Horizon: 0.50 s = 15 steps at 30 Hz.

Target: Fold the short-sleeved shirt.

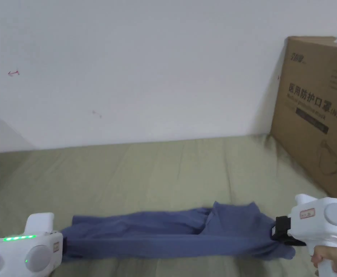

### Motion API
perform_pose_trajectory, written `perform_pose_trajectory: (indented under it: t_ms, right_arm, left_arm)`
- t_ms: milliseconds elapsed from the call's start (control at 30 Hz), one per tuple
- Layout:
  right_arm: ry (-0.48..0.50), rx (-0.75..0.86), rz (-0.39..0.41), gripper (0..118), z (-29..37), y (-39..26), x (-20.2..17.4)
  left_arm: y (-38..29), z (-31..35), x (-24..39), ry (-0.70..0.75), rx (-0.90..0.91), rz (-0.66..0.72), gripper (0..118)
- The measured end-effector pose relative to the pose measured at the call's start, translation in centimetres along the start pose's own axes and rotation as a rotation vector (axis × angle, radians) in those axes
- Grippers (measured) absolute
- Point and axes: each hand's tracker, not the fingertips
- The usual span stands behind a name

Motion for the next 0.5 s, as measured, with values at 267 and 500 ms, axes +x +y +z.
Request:
perform_pose_trajectory:
  t_ms: [267, 500]
  right_arm:
    - [-0.03, 0.0, 0.116, 1, 6.8, -14.2, 0.7]
    - [-0.033, -0.027, 0.158, 1, 11.4, -24.1, 2.7]
  left_arm:
    - [-11.5, 9.1, -3.5, -0.04, -0.05, 0.036, 0]
    - [-20.2, 16.5, -5.6, -0.029, -0.04, 0.005, 0]
